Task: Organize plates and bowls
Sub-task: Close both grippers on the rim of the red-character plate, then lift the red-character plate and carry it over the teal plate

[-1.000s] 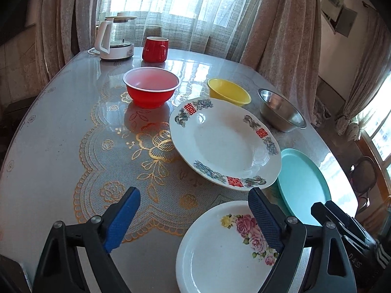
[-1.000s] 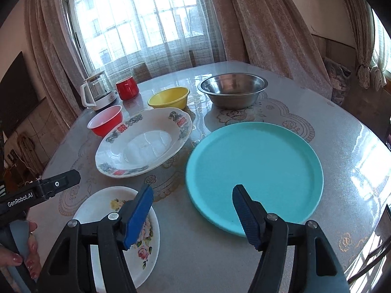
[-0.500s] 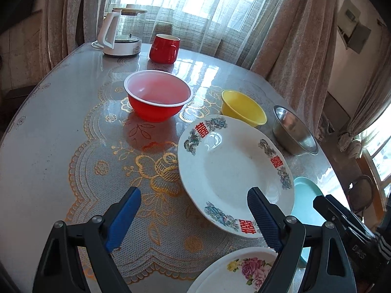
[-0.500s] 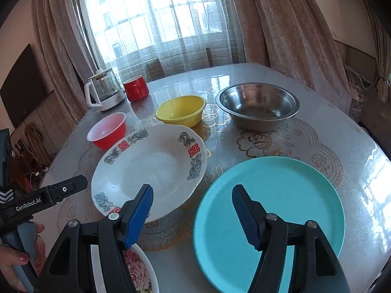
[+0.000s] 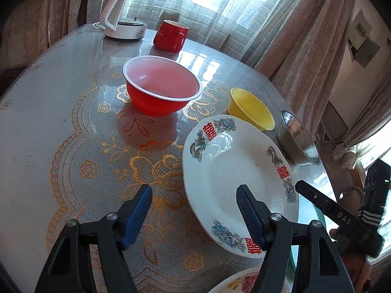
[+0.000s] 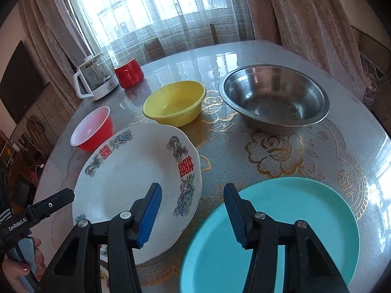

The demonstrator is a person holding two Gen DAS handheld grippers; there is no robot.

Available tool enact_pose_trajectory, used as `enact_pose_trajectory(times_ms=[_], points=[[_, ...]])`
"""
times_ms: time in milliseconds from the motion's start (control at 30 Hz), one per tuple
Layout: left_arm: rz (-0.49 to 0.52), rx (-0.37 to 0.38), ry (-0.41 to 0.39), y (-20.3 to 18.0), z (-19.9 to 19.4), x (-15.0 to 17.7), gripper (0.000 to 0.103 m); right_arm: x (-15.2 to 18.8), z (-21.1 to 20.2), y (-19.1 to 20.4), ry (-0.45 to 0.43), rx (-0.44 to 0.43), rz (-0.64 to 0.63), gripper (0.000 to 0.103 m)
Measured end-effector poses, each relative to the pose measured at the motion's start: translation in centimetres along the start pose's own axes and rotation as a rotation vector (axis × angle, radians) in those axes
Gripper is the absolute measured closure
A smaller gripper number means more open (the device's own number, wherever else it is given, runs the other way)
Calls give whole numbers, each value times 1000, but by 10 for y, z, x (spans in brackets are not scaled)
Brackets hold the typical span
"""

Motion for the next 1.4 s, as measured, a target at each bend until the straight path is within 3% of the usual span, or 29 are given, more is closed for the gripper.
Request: enact_pose_trajectory(times_ms=[67, 233, 267, 500, 667, 767, 1000, 1200, 1400], points=[[10, 3, 5, -1, 3, 1, 37, -4, 6, 0, 8, -4, 4, 54], [21, 31, 25, -3, 12, 1, 66, -8, 19, 3, 29, -2, -2, 65], [16, 41, 25, -3, 13, 1, 68, -7, 22, 2, 37, -6, 8, 65], [4, 96, 35, -2, 22, 2, 69, -6, 38, 2, 69, -29, 8, 76], [-9, 153, 70, 1, 29, 3, 71, -5, 39, -2, 79, -70, 18, 77], [2, 160, 67, -1, 30, 1, 71, -5, 42, 0, 94, -76, 6, 77], [24, 120, 64, 1, 31, 1, 83, -5, 45, -6, 118, -130, 38, 79], [48, 84, 14, 3, 20, -1, 83, 0, 34, -4, 78, -169, 51, 83], [46, 118, 7, 1, 15, 1, 83, 3, 13, -1, 32, -160, 34, 83]])
Point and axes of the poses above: each gripper's, at about its wrist camera, not at the fingertips, and z roughly the way its jaws point, y to its left, x to its underside, the point moved 4 cm from there along z, roughly the way its jaws point, and after that the axes turned 1 degree about -x, right-handed, at the moved point
